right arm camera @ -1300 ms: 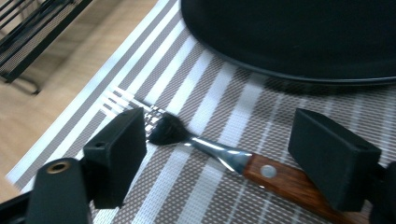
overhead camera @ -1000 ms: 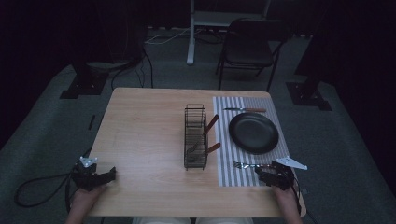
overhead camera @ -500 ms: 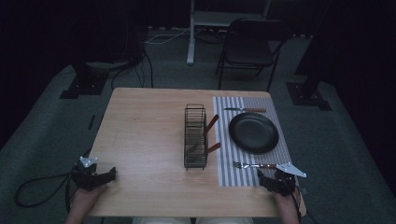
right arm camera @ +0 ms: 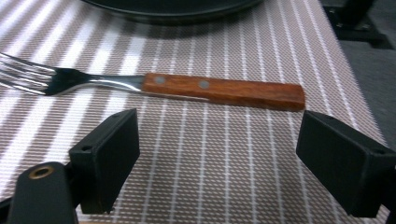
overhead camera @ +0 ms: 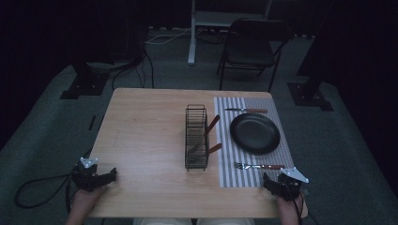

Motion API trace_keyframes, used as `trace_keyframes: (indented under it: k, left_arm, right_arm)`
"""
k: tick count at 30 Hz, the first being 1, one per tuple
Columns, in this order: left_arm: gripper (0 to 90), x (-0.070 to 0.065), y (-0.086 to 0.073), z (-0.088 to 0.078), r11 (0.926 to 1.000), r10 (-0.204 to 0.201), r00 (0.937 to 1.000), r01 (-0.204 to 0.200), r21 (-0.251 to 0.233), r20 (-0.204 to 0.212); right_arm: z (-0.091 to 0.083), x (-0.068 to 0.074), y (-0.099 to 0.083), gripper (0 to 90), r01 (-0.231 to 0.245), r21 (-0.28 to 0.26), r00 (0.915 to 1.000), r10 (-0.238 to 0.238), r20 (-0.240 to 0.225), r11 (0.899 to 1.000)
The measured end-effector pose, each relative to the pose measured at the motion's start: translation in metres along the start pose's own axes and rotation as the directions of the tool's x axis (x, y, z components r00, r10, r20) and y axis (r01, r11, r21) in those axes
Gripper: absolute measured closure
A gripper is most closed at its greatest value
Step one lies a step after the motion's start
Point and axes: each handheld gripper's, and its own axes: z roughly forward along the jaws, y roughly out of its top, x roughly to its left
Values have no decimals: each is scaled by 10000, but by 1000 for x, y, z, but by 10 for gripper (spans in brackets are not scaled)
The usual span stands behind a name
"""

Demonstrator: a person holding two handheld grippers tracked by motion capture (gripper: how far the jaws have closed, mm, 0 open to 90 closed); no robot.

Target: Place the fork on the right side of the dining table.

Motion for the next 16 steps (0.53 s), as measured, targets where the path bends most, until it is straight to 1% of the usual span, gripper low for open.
trace_keyframes:
  k: [3,5,7,16]
  left_arm:
    - [7,0,0,0,10000,0,10000,0,1,0]
    - [7,0,0,0,10000,-3,10000,3,-5,-5]
    - [7,0,0,0,10000,-4,10000,4,-1,0]
    - [7,0,0,0,10000,-4,10000,4,-1,3]
  right_arm:
    - [-1,1,-1,127,-136,20,9993,135,351,9999]
    - [-1,0,-1,127,-210,31,9985,208,505,9998]
    - [-1,0,-1,127,-308,63,9985,305,447,9995]
    - [-1,-1,-1,128,-472,137,9981,466,401,9988]
